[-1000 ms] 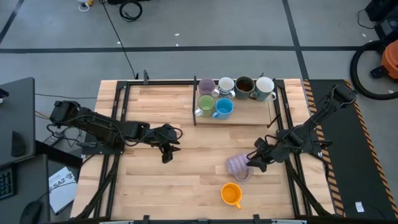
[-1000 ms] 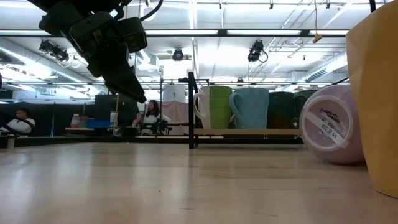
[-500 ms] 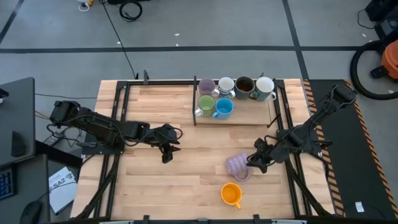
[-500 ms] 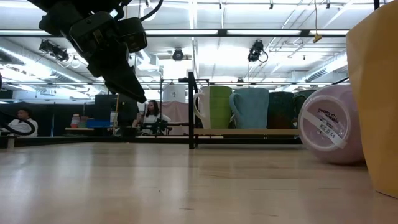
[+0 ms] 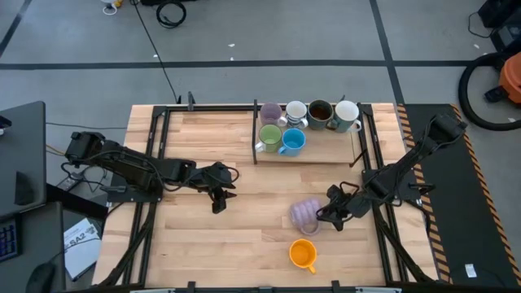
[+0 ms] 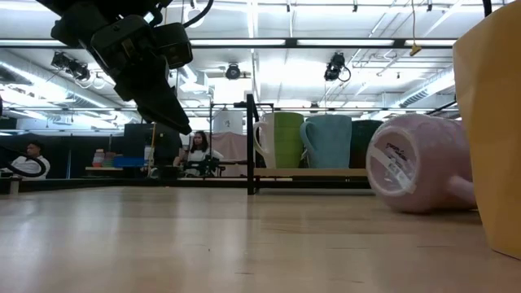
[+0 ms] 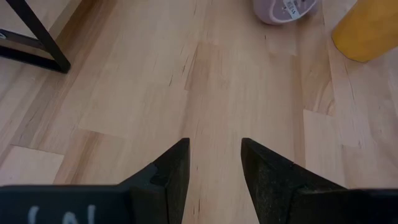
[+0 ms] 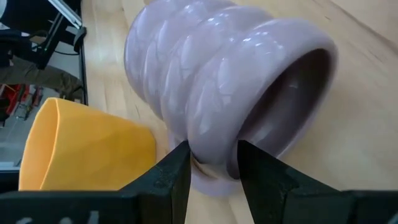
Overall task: Place coffee mugs
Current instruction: Put the light purple mug on the shelf
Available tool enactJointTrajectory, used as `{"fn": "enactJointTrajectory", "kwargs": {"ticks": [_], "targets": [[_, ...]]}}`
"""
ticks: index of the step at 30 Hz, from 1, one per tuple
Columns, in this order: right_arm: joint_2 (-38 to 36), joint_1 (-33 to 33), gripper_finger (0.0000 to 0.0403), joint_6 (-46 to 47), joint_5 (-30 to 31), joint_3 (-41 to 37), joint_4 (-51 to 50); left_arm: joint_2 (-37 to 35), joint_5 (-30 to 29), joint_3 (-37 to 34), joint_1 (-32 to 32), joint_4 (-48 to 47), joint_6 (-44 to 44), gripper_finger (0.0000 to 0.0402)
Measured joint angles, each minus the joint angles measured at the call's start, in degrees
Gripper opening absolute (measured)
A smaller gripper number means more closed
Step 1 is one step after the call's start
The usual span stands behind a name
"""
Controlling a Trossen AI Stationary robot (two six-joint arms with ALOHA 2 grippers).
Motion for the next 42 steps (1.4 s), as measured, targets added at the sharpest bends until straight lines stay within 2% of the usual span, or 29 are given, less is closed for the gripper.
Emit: {"fn": "enactJointTrajectory", "kwargs": {"ticks": [8, 12, 17, 24, 33, 37, 42], "targets": [[5.7, -1.1, 0.0136, -5.5, 0.2, -0.1, 8.5, 0.0, 0.0, 0.0, 0.0, 3.8, 0.0, 0.0151], [7.9, -1.5, 0.0136, -5.8, 2.3, -0.1, 10.7, 0.0, 0.0, 0.0, 0.0, 5.9, 0.0, 0.0151], [10.6, -1.5, 0.0136, -7.4, 3.6, 0.0, 12.7, 0.0, 0.0, 0.0, 0.0, 6.0, 0.0, 0.0151], [14.3, -1.5, 0.0136, -16.3, 4.7, -0.1, 19.8, 0.0, 0.0, 0.0, 0.0, 5.9, 0.0, 0.0151], [18.6, -1.6, 0.0135, -20.7, 4.6, -0.1, 23.8, 0.0, 0.0, 0.0, 0.0, 5.9, 0.0, 0.0151], [20.5, -1.7, 0.0121, -21.8, 4.6, -0.1, 26.5, 0.0, 0.0, 0.0, 0.0, 5.9, 0.0, 0.0151], [21.5, -1.8, 0.008, -22.4, 4.7, 0.0, 29.1, 0.0, 0.0, 0.0, 0.0, 5.9, 0.0, 0.0151]]}}
